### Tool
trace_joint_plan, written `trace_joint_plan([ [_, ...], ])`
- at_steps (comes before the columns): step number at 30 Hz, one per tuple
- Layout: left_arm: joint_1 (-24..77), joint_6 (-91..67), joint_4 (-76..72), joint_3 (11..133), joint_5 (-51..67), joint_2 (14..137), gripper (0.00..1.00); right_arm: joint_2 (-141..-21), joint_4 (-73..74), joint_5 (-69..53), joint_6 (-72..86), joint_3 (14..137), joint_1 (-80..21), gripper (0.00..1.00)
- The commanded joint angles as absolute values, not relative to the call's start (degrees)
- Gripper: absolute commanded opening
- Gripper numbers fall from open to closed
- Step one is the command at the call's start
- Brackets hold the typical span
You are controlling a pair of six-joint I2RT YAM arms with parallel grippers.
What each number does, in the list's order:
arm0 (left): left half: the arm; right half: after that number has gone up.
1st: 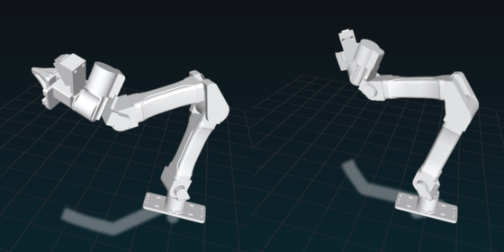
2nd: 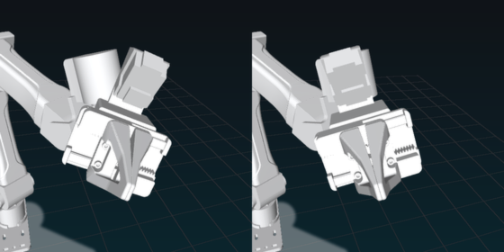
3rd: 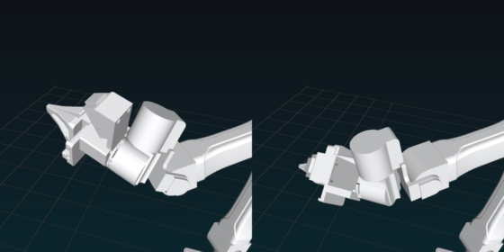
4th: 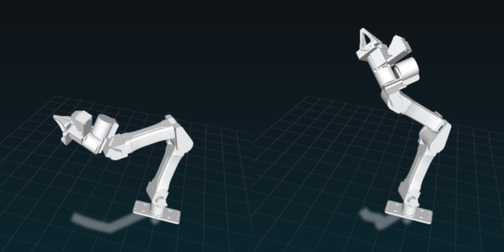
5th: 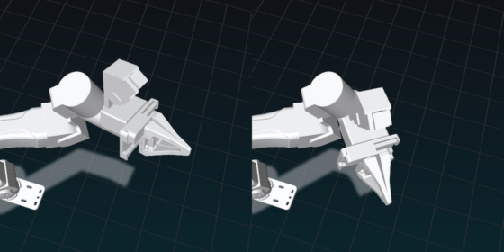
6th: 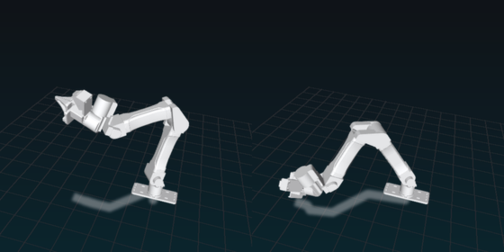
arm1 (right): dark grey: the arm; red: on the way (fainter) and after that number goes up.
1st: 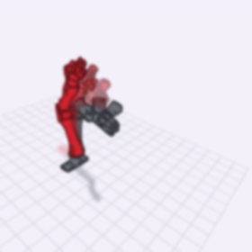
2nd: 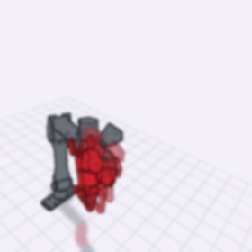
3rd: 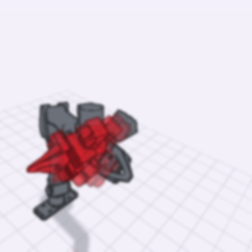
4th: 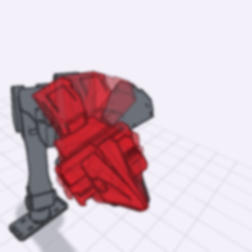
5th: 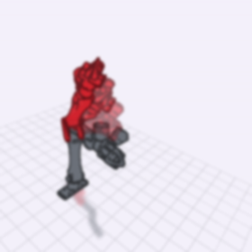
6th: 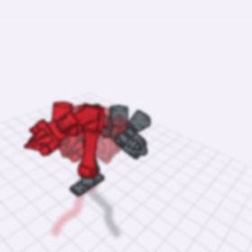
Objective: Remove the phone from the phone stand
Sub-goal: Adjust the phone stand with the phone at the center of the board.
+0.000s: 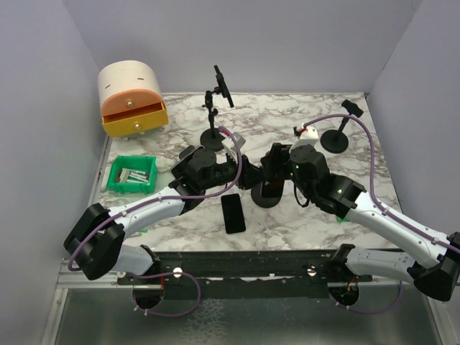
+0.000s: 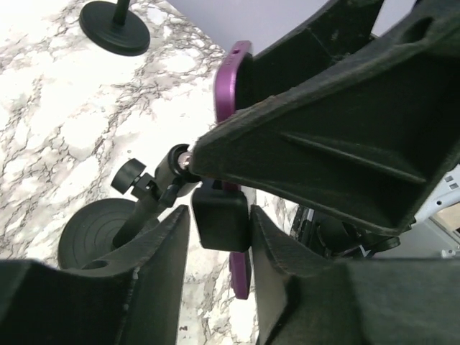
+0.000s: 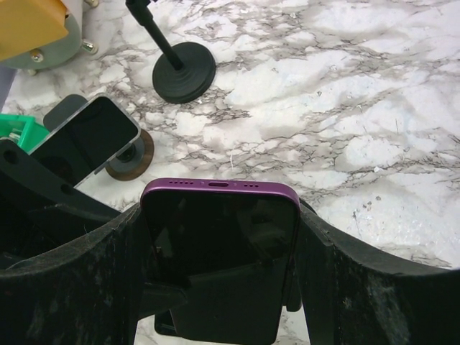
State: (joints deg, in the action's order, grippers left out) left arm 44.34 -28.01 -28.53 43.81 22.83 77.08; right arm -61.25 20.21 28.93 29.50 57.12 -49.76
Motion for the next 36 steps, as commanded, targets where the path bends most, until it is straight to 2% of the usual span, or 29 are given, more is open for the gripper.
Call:
trace_joint_plan([
  [1, 44.6, -26.4, -27.0, 44.7, 21.3, 77.6, 0.33, -61.9, 22.1, 27.6, 29.6, 58.6, -49.8, 0.00],
  [6, 44.6, -26.5, -27.5, 44.3, 21.2, 77.2, 0.11, -61.3, 22.8, 27.7, 30.3, 58.2, -49.9, 0.00],
  [7, 44.6, -26.6, -27.7, 44.3, 21.1, 77.0, 0.06, -61.1, 22.8, 27.6, 30.3, 58.1, -49.9, 0.05],
  [8, 44.6, -26.7, -27.8, 44.3, 20.8, 76.8, 0.01, -60.9, 22.9, 27.2, 30.3, 58.0, -49.9, 0.18],
  [10, 44.6, -26.9, -27.9, 44.3, 20.3, 76.6, 0.00, -60.8, 23.5, 26.7, 30.2, 58.1, -49.9, 0.47],
  [12, 44.6, -27.1, -27.9, 44.3, 20.1, 76.5, 0.00, -61.0, 25.1, 26.5, 30.3, 58.6, -49.8, 0.68],
  [14, 44.6, -27.3, -28.0, 44.4, 19.8, 76.5, 0.00, -61.4, 26.3, 26.4, 30.4, 59.1, -49.9, 0.78],
  [18, 44.6, -27.6, -28.2, 44.4, 19.8, 76.5, 0.00, -61.5, 27.5, 26.3, 30.6, 59.7, -49.9, 0.89],
  [19, 44.6, -27.7, -28.2, 44.5, 19.8, 76.5, 0.00, -61.6, 27.7, 25.9, 30.6, 59.8, -49.9, 0.98],
  [29, 44.6, -27.7, -28.4, 43.9, 19.7, 76.0, 0.00, -64.3, 29.2, 28.2, 31.8, 62.6, -49.9, 1.00],
  [36, 44.7, -27.7, -28.7, 43.5, 19.5, 75.8, 0.00, -67.7, 30.9, 29.4, 32.4, 66.2, -49.9, 0.89],
])
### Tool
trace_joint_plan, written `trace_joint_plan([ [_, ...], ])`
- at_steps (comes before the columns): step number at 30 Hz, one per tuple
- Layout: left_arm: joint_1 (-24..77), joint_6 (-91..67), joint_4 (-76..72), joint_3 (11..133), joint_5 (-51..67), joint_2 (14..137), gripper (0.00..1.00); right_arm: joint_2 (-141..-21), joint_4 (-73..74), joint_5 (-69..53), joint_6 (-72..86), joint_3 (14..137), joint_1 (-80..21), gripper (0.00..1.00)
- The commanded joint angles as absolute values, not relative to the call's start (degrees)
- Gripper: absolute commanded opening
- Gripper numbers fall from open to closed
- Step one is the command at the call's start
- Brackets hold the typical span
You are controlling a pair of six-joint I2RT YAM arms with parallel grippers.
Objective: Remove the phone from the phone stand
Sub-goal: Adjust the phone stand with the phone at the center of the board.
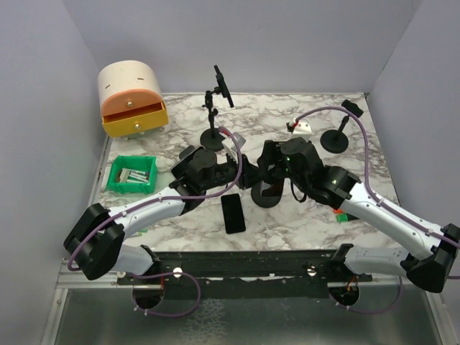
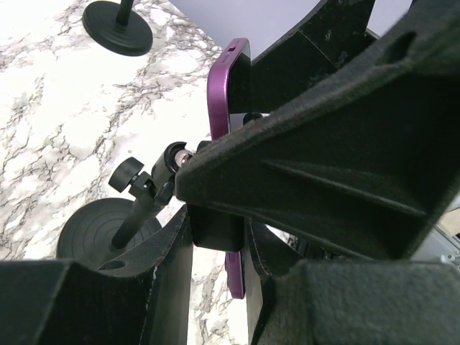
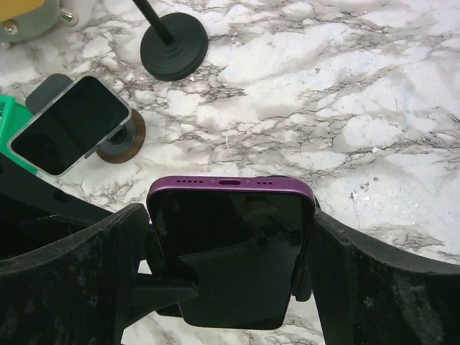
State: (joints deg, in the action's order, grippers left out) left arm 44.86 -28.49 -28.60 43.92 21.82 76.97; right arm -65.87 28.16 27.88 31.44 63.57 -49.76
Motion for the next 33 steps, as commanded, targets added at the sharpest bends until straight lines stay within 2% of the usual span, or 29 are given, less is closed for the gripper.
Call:
trace_joint_plan([
  [1, 44.7, -27.7, -28.9, 43.5, 19.5, 75.8, 0.00, -68.1, 31.1, 29.3, 32.3, 66.5, -49.9, 0.87],
  [8, 44.7, -27.5, -29.0, 43.2, 19.6, 75.4, 0.00, -68.5, 31.5, 30.9, 32.5, 66.0, -49.9, 0.86],
  [9, 44.7, -27.5, -29.0, 43.1, 19.6, 75.3, 0.00, -68.5, 31.4, 31.1, 32.5, 65.9, -49.9, 0.83],
  [11, 44.7, -27.5, -29.1, 42.9, 19.5, 75.2, 0.00, -68.3, 31.0, 31.4, 32.1, 65.4, -49.9, 0.69],
  [17, 44.7, -29.2, -31.8, 40.9, 18.9, 74.1, 0.00, -67.2, 29.7, 33.3, 31.1, 63.6, -49.8, 0.05],
  [18, 44.6, -30.2, -33.4, 40.1, 18.6, 73.8, 0.00, -67.0, 29.5, 33.7, 31.2, 63.1, -49.8, 0.01],
  [33, 40.6, -48.3, -57.4, 30.4, 18.0, 77.1, 0.00, -60.5, 26.1, 35.9, 34.1, 54.9, -49.8, 0.00],
])
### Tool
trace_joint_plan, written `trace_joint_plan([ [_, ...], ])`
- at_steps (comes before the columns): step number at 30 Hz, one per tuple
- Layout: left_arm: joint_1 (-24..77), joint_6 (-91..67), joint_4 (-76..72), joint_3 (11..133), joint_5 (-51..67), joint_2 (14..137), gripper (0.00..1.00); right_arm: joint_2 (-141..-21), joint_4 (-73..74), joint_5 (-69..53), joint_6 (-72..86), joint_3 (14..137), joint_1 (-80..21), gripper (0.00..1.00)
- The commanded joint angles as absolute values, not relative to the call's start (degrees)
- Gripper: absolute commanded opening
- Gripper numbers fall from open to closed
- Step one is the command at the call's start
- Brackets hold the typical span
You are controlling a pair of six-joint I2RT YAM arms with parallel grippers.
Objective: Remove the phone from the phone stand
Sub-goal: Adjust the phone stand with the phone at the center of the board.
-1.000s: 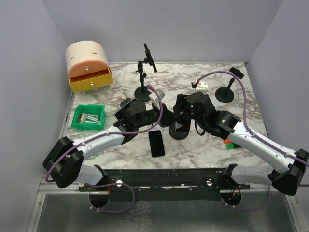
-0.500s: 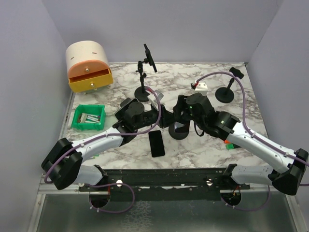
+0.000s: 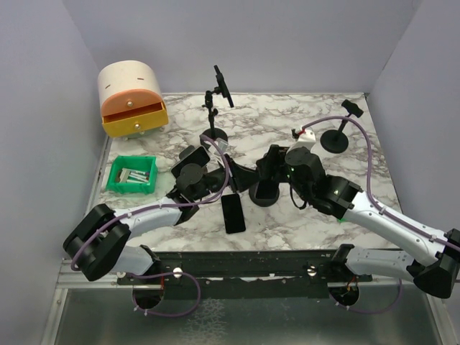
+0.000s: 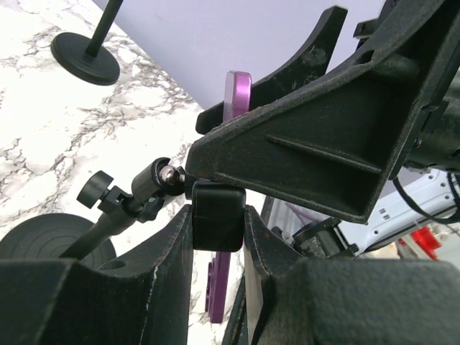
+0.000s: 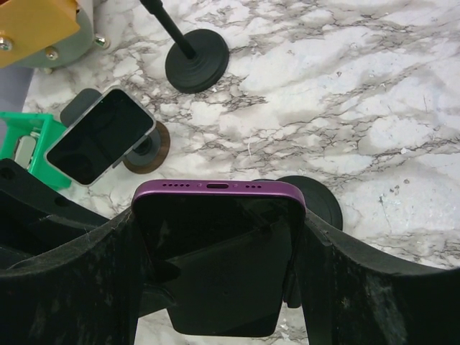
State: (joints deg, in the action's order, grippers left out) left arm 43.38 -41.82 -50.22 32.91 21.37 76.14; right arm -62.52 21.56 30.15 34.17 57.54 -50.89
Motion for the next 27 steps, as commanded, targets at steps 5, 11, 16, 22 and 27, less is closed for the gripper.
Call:
trace_joint_plan([
  [5, 39.6, -52.1, -61.4, 28.9, 16.6, 78.8, 0.00, -58.9, 24.7, 36.5, 35.9, 52.2, -49.8, 0.00],
  [11, 38.5, -54.3, -63.5, 27.6, 14.9, 80.3, 0.00, -57.3, 24.0, 36.5, 37.5, 50.8, -49.8, 0.01],
  [16, 38.1, -55.7, -63.5, 27.8, 13.9, 81.3, 0.00, -55.0, 21.1, 34.2, 38.3, 49.1, -49.8, 0.00],
  [22, 37.9, -57.5, -63.1, 28.3, 12.9, 83.7, 0.00, -51.9, 17.1, 30.9, 38.9, 46.9, -49.8, 0.00],
  [27, 37.9, -57.5, -61.8, 29.4, 13.1, 85.5, 0.00, -51.0, 16.4, 28.9, 38.8, 47.3, -49.8, 0.00],
])
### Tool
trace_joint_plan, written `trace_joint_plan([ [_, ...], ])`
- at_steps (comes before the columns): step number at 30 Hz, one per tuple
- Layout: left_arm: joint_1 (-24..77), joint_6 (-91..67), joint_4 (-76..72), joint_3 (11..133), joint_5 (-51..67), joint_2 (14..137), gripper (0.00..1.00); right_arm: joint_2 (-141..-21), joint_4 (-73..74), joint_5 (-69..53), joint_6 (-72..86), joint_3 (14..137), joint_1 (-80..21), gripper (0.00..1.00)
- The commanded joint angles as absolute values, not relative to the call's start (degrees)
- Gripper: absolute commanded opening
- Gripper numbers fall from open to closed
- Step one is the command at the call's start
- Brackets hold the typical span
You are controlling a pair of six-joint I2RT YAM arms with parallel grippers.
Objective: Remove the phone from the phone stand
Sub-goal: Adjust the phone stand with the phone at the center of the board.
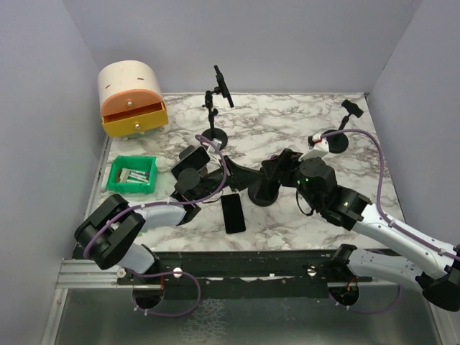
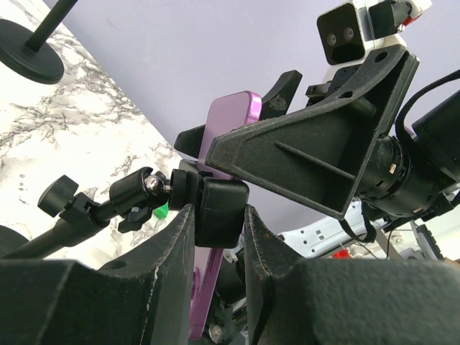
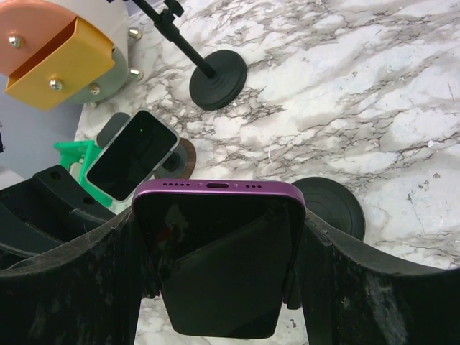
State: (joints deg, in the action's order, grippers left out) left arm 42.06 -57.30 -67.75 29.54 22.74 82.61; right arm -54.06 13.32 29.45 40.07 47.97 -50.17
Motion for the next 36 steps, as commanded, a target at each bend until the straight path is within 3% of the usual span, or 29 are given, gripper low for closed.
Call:
trace_joint_plan([
  [1, 37.9, -57.4, -61.6, 29.8, 13.2, 85.9, 0.00, -50.9, 16.1, 28.4, 38.8, 47.4, -49.8, 0.00],
  [23, 38.0, -59.9, -64.0, 35.8, 18.2, 93.8, 0.00, -45.6, 6.2, 17.2, 40.5, 43.5, -49.8, 0.00],
  [30, 37.9, -58.1, -65.3, 35.4, 18.9, 92.8, 0.00, -48.5, 14.2, 21.9, 40.4, 47.7, -49.8, 0.00],
  [31, 37.9, -57.2, -65.2, 35.2, 19.5, 92.0, 0.03, -49.1, 15.9, 22.6, 40.6, 48.6, -49.8, 0.00],
  [33, 37.9, -55.3, -64.1, 35.4, 21.1, 90.3, 0.22, -50.2, 18.1, 23.4, 41.0, 50.2, -49.8, 0.00],
  [36, 38.0, -52.0, -61.4, 36.0, 23.7, 87.8, 0.40, -51.7, 20.6, 23.9, 41.6, 51.6, -49.8, 0.00],
])
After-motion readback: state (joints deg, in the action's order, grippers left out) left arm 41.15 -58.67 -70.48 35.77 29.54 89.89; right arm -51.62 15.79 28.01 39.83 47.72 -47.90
